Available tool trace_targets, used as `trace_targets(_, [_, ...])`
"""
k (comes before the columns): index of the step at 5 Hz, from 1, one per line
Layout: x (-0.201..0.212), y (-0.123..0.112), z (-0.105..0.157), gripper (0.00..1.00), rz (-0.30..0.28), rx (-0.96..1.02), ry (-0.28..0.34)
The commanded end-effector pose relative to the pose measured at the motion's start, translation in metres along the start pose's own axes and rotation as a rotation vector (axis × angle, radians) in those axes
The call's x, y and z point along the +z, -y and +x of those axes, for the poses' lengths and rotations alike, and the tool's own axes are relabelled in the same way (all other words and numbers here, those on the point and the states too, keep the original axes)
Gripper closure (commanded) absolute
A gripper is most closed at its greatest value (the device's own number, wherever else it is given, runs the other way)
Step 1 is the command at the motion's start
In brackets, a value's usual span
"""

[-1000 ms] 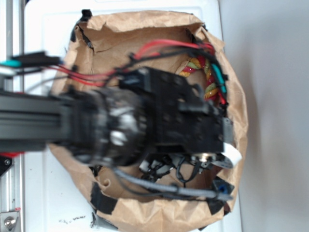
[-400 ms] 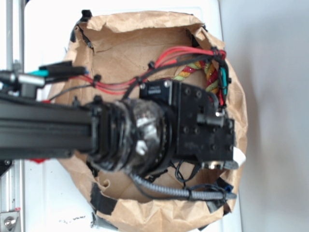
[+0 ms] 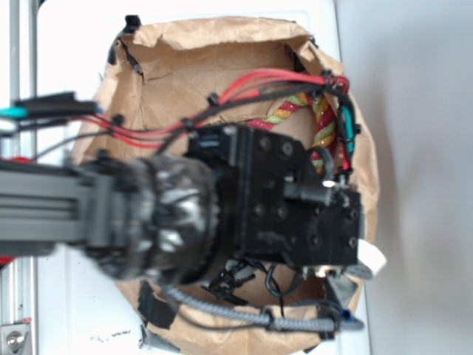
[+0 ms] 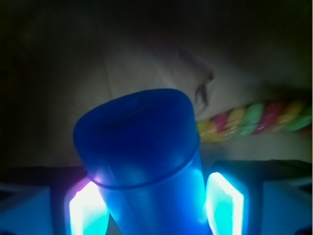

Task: Grab the blue bottle.

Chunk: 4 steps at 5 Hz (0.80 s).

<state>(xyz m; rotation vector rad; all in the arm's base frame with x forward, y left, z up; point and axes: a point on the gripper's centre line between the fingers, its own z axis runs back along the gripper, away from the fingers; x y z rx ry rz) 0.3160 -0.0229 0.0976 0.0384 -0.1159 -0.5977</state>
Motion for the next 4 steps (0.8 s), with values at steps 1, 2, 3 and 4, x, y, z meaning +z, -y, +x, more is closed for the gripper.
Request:
trace_targets(1, [0.092, -0.018, -0.015, 1.00, 0.063, 0.166, 0.265])
trace_targets(2, [0.113, -0.015, -0.025, 1.00, 0.100, 0.205, 0.237])
trace_targets(3, [0.129, -0.020, -0.040, 1.00, 0.114, 0.253, 0.249])
trace_targets(4, [0.135, -0.019, -0.046, 1.00, 0.114, 0.273, 0.229])
